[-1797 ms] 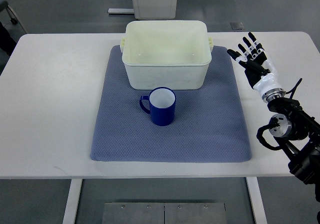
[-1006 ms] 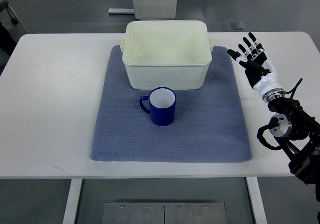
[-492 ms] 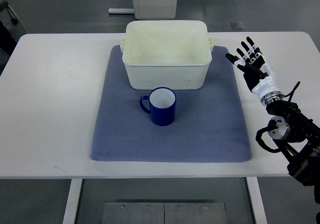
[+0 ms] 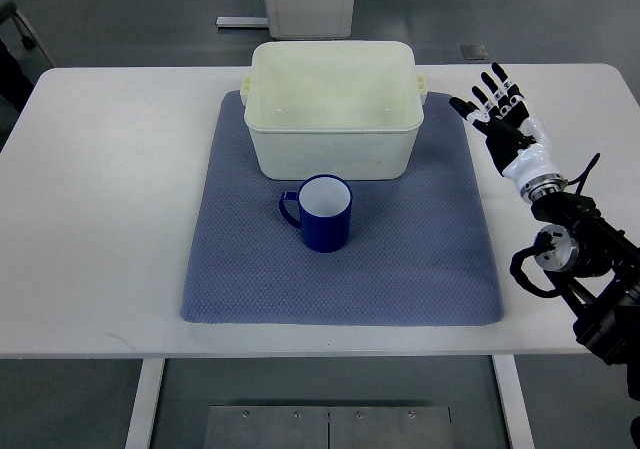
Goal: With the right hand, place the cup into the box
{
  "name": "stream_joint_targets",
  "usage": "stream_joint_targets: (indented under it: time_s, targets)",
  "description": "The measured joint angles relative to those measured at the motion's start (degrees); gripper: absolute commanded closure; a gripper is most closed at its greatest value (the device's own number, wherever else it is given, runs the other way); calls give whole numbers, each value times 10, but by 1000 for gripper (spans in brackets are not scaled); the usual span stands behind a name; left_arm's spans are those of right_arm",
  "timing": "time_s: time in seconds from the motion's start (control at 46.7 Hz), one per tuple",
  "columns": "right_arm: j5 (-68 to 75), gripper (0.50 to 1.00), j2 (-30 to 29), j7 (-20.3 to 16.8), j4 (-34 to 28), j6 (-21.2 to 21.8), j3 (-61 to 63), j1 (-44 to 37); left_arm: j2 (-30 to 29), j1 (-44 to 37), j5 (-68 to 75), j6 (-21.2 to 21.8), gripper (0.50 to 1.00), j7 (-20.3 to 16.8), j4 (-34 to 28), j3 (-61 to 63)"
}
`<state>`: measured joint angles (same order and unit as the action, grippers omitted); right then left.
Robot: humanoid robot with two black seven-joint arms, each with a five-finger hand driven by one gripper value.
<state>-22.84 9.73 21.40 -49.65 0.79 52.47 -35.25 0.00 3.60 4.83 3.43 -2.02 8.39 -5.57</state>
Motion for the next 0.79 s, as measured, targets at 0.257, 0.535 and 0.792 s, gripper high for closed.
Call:
stream_joint_targets:
  time_s: [0.257, 0.535, 0.792]
  targets:
    - [0, 500, 13, 0, 0, 0, 2, -1, 0, 0, 0, 0, 500, 0, 0, -1]
    - [0, 500, 59, 1, -6, 20, 2, 2, 0, 0, 0, 0, 500, 0, 0, -1]
    - [1, 500, 117, 18, -9, 86, -1, 27, 0, 0, 0, 0, 500, 0, 0, 0]
